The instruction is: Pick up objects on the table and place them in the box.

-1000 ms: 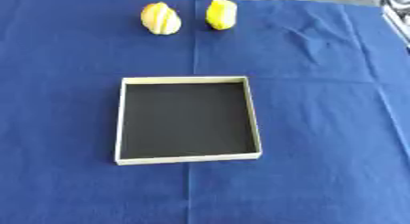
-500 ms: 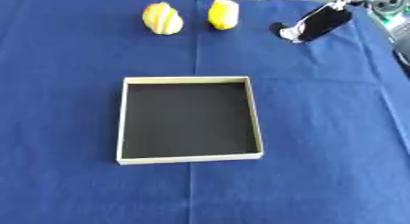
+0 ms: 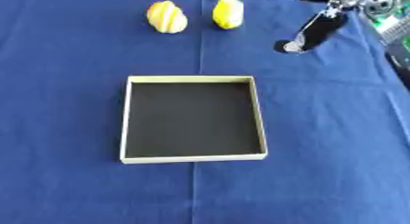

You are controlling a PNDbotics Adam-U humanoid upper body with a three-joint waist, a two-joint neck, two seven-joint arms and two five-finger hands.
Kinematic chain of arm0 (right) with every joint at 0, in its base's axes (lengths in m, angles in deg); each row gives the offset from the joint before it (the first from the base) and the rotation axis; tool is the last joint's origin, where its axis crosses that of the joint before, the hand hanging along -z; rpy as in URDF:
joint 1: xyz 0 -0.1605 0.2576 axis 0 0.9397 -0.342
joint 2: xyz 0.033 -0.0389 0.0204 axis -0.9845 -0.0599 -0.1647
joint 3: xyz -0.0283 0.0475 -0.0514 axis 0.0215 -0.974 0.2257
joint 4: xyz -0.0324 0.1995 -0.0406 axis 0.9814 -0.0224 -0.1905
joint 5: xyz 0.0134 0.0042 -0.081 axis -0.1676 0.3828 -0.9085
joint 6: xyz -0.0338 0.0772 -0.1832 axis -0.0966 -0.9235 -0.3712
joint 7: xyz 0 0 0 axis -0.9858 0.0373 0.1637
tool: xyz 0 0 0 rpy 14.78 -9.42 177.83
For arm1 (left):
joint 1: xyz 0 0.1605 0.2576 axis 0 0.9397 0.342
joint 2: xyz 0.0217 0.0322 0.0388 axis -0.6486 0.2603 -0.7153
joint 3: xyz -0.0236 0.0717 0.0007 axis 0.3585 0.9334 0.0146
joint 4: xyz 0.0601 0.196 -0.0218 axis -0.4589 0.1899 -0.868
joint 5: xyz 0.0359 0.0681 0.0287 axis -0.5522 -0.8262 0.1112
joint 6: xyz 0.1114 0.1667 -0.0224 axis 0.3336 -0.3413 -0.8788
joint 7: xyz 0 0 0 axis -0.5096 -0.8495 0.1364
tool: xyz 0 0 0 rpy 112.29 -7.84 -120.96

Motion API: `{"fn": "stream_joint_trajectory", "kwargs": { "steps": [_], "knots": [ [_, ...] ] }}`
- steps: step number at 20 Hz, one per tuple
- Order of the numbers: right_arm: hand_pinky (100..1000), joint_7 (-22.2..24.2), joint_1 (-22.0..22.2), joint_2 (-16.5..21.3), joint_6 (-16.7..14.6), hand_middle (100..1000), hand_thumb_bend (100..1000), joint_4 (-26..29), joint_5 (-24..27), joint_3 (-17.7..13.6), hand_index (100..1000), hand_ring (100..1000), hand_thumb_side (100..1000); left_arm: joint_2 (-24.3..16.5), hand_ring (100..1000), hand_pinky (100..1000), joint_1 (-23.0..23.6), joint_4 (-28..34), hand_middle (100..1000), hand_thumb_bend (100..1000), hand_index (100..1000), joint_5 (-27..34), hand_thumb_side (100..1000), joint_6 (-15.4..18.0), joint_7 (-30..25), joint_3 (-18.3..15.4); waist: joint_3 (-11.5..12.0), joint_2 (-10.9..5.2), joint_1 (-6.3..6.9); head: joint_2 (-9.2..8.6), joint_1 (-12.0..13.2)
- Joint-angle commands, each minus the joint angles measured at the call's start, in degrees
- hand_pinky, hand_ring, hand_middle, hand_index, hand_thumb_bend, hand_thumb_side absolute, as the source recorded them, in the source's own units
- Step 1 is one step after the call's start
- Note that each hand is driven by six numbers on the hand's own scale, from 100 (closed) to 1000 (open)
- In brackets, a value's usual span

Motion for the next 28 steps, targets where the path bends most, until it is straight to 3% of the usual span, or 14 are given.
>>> {"fn": "stream_joint_trajectory", "kwargs": {
  "steps": [1, 15, 22, 28],
  "knots": [
    [891, -1.39, -1.29, 0.72, 0.74, 950, 378, -0.37, -1.1, -0.45, 945, 1000, 100, -0.21, 944, 942, -0.77, 0.92, 858, 100, 785, 0.34, 622, 0.11, -0.12, -0.1, 0.24, -1.01, 0.14, -0.95, -0.78],
    [877, -8.65, -2.24, 0.26, 6.1, 952, 342, -3.09, -2.58, -1.9, 956, 1000, 100, 0.28, 953, 946, -1.39, 0.92, 865, 100, 773, 1.22, 626, 0.3, -0.19, -0.26, 3.57, 2.3, -1.17, -3.89, -4.5],
    [873, -11.26, -1.76, 1.19, 8.26, 954, 302, -3.33, -1.51, -2.82, 961, 1000, 100, 0.53, 954, 946, -1.47, 0.92, 866, 100, 768, 1.39, 627, 0.36, -0.09, -0.43, 5.21, 3.0, -1.45, -5.77, -6.2],
    [871, -13.76, -1.55, 1.59, 10.22, 955, 281, -3.62, -0.68, -3.33, 963, 1000, 100, 0.87, 957, 947, -1.89, 0.92, 868, 100, 766, 1.67, 629, 0.46, -0.21, -0.32, 6.8, 3.85, -2.08, -6.28, -7.37]
  ]
}}
